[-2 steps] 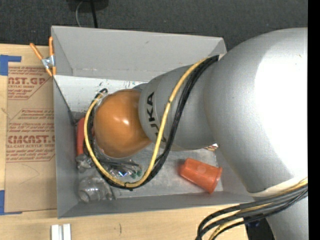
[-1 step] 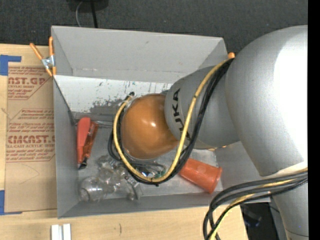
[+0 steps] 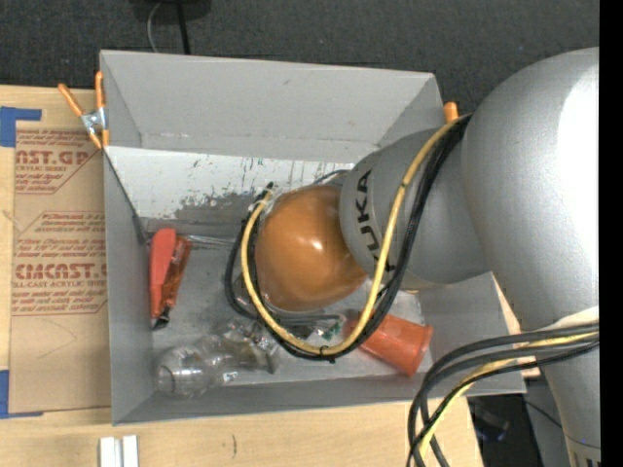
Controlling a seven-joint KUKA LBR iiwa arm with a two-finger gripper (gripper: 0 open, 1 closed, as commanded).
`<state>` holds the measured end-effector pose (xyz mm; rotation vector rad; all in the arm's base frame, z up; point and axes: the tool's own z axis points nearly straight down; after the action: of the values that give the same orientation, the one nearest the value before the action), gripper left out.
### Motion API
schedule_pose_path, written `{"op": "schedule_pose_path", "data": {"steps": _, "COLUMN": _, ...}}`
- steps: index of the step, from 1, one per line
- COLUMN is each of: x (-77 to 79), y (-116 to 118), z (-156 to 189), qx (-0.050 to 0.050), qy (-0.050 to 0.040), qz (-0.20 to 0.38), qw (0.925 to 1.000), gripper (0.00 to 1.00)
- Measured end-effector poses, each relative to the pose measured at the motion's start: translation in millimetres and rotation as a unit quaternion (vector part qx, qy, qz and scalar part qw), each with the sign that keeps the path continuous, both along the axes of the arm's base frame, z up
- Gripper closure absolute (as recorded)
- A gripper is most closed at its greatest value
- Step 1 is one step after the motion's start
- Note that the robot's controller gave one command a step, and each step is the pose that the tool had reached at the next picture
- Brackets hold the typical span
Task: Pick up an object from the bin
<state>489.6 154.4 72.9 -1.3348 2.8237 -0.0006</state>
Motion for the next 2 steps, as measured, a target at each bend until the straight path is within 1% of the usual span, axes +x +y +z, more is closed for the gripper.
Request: {"op": "schedule_pose_path", "data": {"steps": 2, "x": 0.8, "y": 6.0, "z": 1.5, "qx": 0.001, "qy": -0.0033, "qz": 0.022, "qw": 0.9997, "gripper": 1.0}}
